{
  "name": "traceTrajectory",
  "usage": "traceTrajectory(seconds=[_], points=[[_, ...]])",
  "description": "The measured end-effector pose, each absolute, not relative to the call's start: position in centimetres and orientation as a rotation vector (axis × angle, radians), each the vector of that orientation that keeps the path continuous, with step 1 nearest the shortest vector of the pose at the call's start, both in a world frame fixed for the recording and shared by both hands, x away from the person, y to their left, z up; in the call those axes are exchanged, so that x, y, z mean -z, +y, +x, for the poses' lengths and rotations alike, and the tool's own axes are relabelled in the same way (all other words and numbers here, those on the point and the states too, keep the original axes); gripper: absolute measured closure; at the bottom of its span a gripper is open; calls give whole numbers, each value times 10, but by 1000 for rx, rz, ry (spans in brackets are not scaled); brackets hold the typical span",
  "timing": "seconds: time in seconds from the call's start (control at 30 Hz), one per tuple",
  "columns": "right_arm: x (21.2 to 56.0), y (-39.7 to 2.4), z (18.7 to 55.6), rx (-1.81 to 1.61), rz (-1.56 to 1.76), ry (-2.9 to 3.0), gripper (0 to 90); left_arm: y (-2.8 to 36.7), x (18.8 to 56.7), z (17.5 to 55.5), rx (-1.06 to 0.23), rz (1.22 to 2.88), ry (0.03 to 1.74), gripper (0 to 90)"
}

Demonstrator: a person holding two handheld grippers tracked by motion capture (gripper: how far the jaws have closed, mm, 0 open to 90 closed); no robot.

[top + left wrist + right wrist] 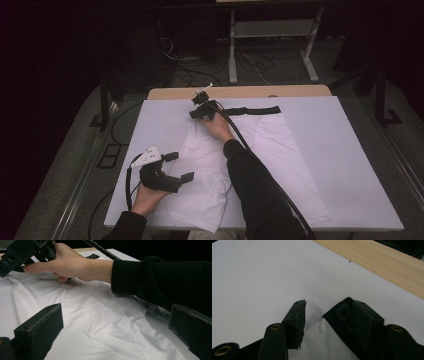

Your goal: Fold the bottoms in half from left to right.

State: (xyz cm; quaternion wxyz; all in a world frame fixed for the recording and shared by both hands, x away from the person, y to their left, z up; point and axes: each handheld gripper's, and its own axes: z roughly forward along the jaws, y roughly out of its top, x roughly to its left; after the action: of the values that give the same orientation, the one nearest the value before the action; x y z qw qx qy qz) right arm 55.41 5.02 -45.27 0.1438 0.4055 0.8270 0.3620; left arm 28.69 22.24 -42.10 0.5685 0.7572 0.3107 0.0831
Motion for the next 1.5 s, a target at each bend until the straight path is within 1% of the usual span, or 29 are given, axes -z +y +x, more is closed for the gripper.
traceTrajectory(seconds=[0.1, 0.23, 0.37, 0.47, 0.53, 0.63, 0.73, 1.03, 1.3, 1.5], points=[[453, 52, 553, -1016, 1167, 2365, 488, 223, 421, 287, -195, 1778, 732, 0], [454, 56, 550, -974, 1137, 2350, 492, 223, 421, 287, -196, 1779, 731, 0], [454, 58, 548, -949, 1133, 2332, 537, 225, 421, 286, -202, 1776, 740, 0], [453, 57, 548, -922, 1133, 2317, 630, 227, 421, 286, -206, 1771, 746, 0], [453, 56, 548, -924, 1140, 2318, 670, 227, 421, 286, -210, 1768, 756, 0], [452, 55, 546, -943, 1134, 2326, 775, 228, 422, 286, -213, 1765, 774, 0], [451, 56, 544, -943, 1128, 2318, 843, 228, 424, 290, -225, 1774, 799, 0], [448, 48, 545, -1022, 1205, 2323, 857, 235, 429, 290, -206, 1797, 864, 0], [446, 44, 543, -1066, 1215, 2330, 856, 247, 428, 274, -212, 1908, 870, 0], [442, 41, 543, -1089, 1214, 2321, 856, 254, 424, 262, -215, 1902, 867, 0]])
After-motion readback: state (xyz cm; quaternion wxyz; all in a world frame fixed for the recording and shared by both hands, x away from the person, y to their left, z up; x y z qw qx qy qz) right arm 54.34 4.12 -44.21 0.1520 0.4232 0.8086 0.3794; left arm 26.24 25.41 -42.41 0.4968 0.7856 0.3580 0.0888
